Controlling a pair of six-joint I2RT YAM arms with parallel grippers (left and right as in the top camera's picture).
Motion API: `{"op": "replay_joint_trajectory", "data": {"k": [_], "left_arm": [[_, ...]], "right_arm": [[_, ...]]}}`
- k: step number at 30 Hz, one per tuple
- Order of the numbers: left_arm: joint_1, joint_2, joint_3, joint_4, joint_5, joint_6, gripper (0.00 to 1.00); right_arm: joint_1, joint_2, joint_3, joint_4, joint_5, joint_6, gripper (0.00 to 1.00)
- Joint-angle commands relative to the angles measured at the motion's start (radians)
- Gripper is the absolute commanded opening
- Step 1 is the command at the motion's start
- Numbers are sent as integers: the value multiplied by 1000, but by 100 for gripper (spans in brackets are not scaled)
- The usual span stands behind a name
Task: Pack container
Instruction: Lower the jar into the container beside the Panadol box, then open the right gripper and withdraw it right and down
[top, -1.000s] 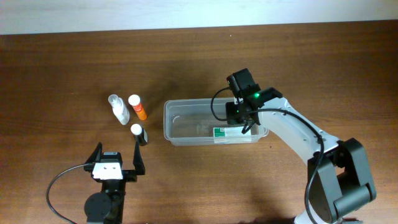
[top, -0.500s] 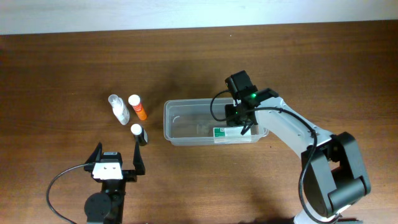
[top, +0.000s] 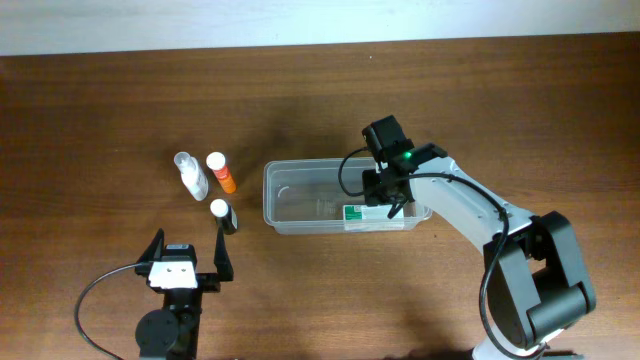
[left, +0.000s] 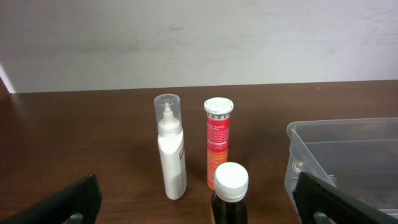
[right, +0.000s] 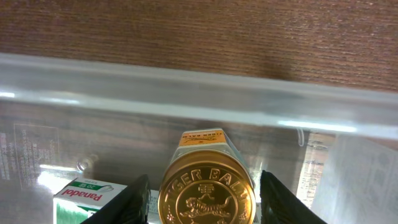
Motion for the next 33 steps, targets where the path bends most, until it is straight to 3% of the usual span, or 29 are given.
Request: {"op": "replay_joint_trajectory", "data": {"k": [1, 9, 19, 28, 33], "left_arm": [[4, -10, -2, -3, -11, 19, 100], [4, -10, -2, -3, -11, 19, 99], [4, -10, -2, -3, -11, 19, 99], [4, -10, -2, -3, -11, 19, 99], [4, -10, -2, -3, -11, 19, 99]], "right_arm": [[6, 9, -3, -1, 19, 8, 49], [0, -68, 179, -186, 19, 0, 50], [0, -252, 307, -337, 15, 0, 63], [0, -501, 307, -472, 120, 1, 91], [0, -613, 307, -554, 150, 1, 99]]}}
